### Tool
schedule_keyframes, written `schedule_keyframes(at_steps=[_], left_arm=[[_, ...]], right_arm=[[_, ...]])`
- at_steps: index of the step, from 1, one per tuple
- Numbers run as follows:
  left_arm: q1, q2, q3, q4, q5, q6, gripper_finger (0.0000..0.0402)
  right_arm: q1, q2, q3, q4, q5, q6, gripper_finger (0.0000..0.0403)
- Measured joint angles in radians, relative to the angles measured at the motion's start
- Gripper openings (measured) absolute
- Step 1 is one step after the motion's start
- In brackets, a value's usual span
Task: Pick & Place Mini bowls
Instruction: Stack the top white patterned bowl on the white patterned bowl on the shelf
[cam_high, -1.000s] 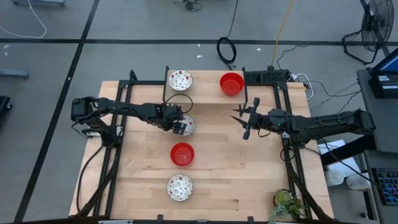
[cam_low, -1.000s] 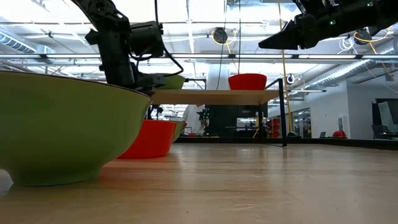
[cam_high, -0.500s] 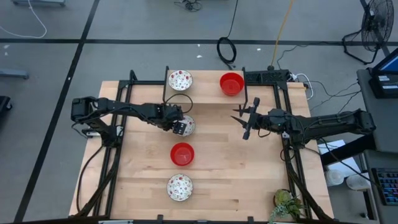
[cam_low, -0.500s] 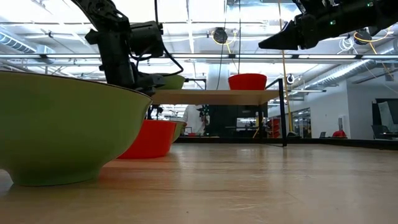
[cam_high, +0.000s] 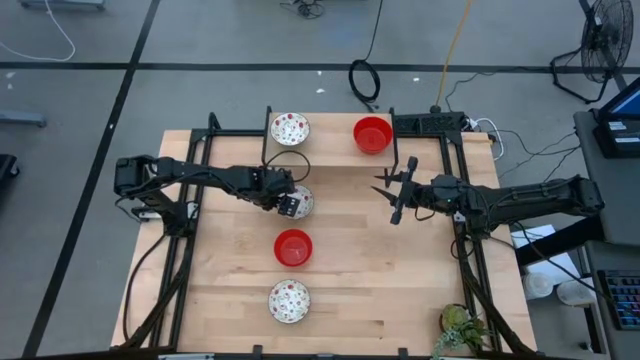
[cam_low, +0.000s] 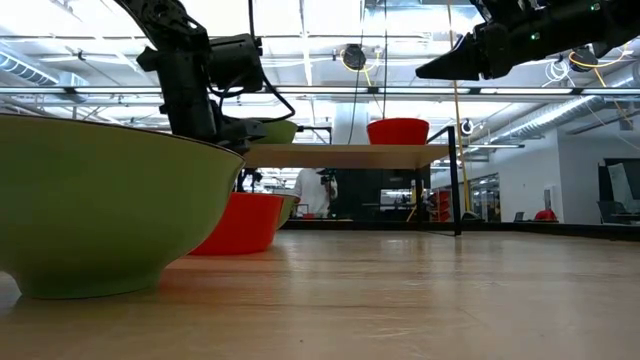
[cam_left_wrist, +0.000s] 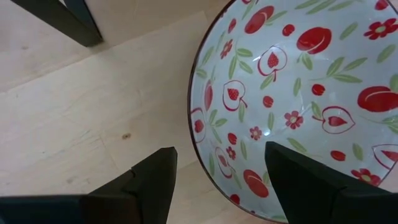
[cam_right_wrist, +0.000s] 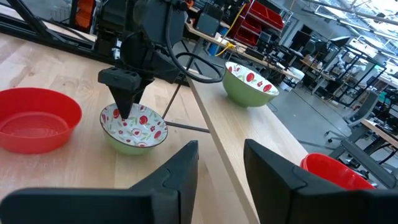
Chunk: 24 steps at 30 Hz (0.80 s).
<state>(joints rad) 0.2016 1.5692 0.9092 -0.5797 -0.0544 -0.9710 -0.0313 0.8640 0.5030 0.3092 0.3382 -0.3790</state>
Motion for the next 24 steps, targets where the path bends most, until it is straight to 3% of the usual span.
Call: schedule_keyframes(at_steps=[15,24], left_arm=[[0.0,0.0,0.0,-0.001,0.001,0.0,0.0239],[0.0,0.0,0.0,-0.001,0.002,-0.001,0.0121]], right_arm=[[0.0,0.0,0.0,0.0,0.0,0.0,0.0116],[0.0,0.0,0.0,0.0,0.0,0.0,0.0116]])
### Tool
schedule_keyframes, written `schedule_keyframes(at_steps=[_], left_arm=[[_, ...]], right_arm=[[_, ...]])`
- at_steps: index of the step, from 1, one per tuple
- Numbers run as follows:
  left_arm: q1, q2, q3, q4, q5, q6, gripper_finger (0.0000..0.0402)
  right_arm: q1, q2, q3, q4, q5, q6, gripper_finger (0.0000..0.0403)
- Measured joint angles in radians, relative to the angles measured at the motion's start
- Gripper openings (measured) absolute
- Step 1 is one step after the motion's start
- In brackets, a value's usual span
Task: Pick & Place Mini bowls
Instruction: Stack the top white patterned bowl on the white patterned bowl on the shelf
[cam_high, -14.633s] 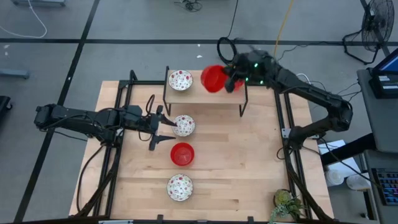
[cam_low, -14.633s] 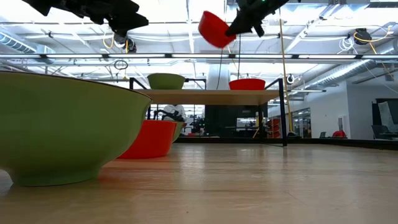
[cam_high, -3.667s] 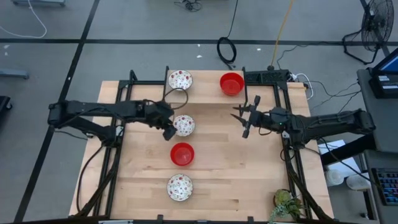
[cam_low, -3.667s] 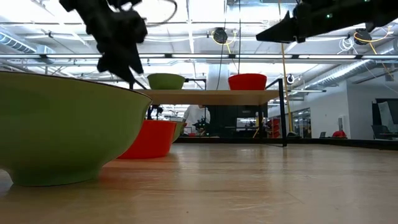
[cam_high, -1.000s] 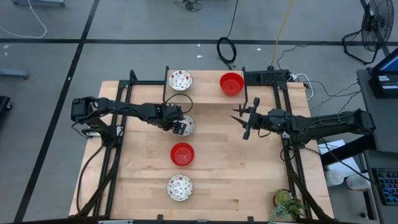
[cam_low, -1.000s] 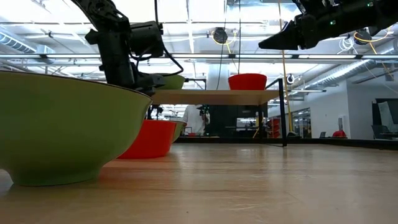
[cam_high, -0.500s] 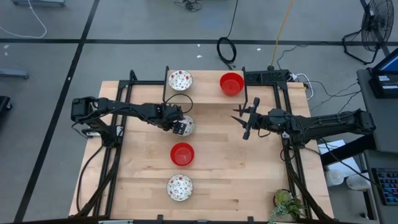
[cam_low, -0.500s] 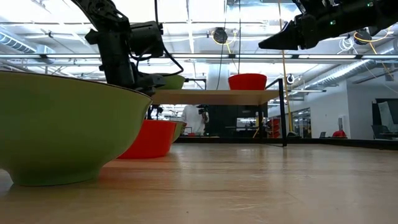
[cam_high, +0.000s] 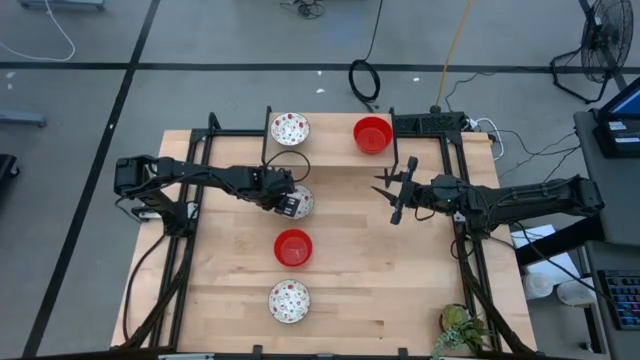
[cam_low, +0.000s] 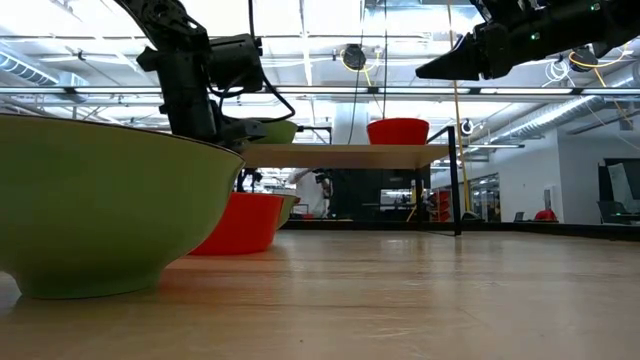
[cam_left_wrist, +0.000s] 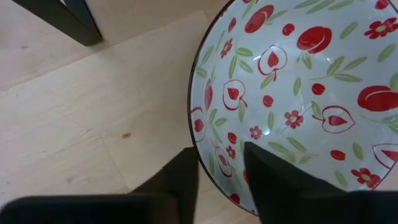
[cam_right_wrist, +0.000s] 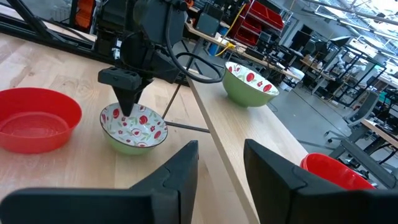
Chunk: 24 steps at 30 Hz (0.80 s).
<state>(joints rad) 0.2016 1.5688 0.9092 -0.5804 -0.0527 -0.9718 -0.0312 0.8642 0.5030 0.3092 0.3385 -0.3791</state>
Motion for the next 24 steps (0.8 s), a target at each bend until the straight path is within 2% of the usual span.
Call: schedule_keyframes(at_steps=[5,11,15,21,24], left_arm=[[0.0,0.0,0.0,0.001,0.0,0.002,0.0061],[0.0,-0.006,0.004,0.009,0.01,0.021,0.0015],[0.0,-0.006,0.004,0.008,0.01,0.033,0.001],[0.0,-0.001,0.0,0.007,-0.003,0.061,0.003],[0.0,-0.002,0.001,0.012,-0.005,0.078,0.0019]], right_arm=[[0.0,0.0,0.0,0.0,0.0,0.0,0.0116],[0.0,0.0,0.0,0.0,0.0,0.0,0.0116],[0.0,0.0,0.0,0.0,0.0,0.0,0.0116],[0.0,0.0,0.0,0.0,0.0,0.0,0.0116],[0.0,0.0,0.0,0.0,0.0,0.0,0.0116]])
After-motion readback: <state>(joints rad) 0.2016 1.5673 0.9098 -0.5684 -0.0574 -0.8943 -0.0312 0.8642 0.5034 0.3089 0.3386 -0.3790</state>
